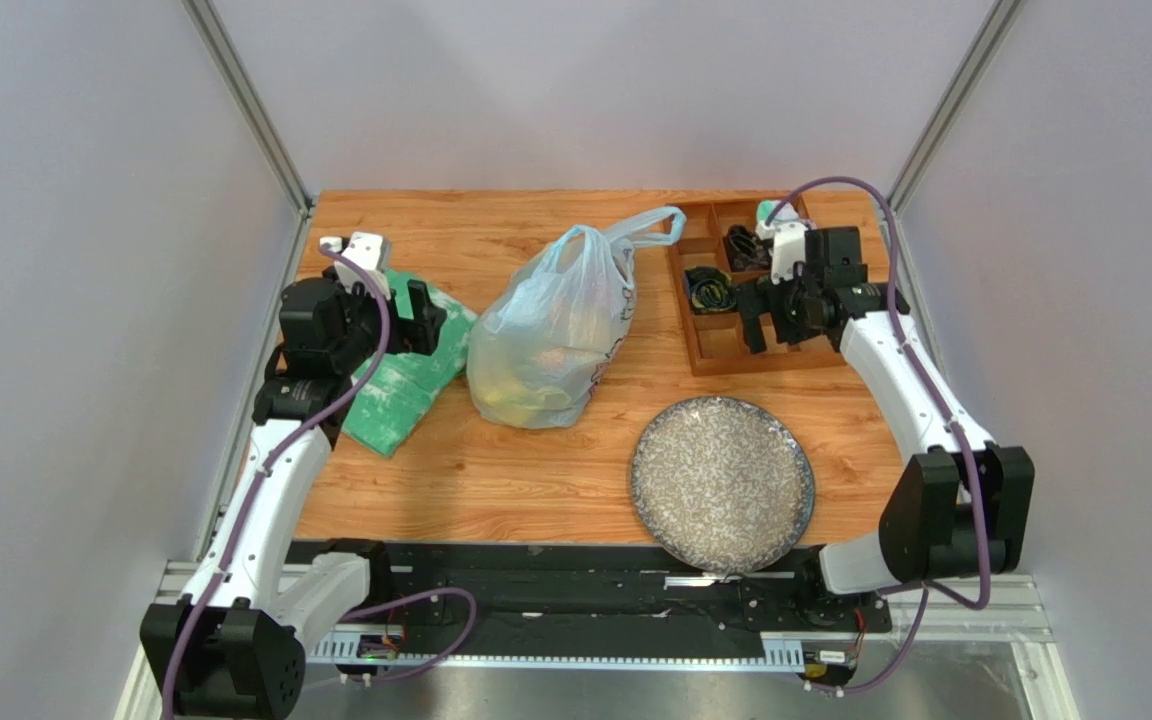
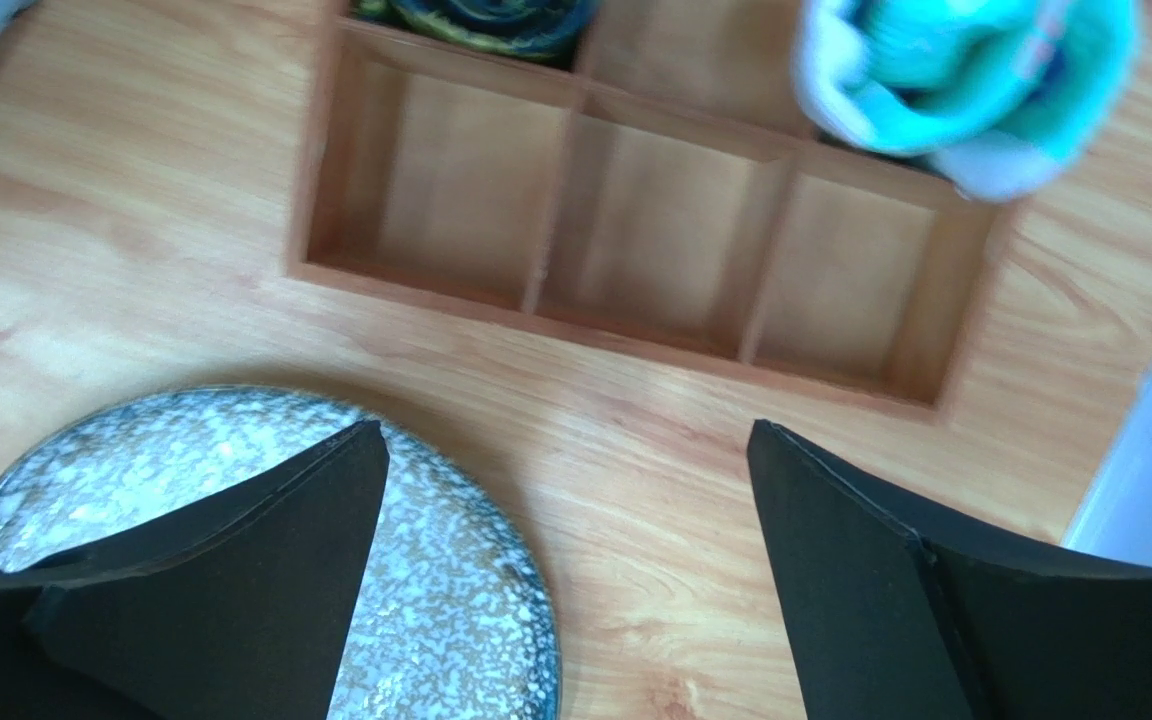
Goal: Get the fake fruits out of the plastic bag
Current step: Move the distractor to the center of the board.
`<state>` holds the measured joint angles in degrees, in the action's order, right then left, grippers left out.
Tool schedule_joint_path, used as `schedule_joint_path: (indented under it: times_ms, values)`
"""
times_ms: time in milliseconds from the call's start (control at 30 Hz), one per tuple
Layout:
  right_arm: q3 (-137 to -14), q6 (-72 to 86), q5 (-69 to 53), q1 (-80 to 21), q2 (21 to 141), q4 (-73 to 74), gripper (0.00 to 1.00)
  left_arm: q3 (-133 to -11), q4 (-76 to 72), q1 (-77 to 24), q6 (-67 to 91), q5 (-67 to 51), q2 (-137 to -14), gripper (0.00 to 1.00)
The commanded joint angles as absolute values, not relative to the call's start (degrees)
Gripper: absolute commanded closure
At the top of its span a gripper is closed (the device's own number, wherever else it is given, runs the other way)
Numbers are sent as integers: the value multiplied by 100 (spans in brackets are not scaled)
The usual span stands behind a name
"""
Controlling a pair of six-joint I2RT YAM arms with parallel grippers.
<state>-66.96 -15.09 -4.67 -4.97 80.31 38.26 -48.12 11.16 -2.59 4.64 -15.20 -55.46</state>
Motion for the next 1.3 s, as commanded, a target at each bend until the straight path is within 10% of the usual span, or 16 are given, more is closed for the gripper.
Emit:
schedule_joint_path:
  times_ms: [0, 533, 1067, 1267]
  values:
    - [-7732, -2169, -1677, -772, 8645, 4305, 8, -4860, 1344, -264, 545, -1810, -5379, 2]
    - [-10353, -2971, -2223, -1608, 11451, 5957, 49, -5826, 3101, -255, 343, -2197, -5379, 4]
    - [-11178, -2338, -1045, -766, 12612, 5352, 58, -6204, 3156, -429, 597, -3526, -5827, 9]
    - [-11601, -2804, -3282, -703, 11903, 6520, 45, -6933, 2795, -1211, 807, -3699, -6388, 6]
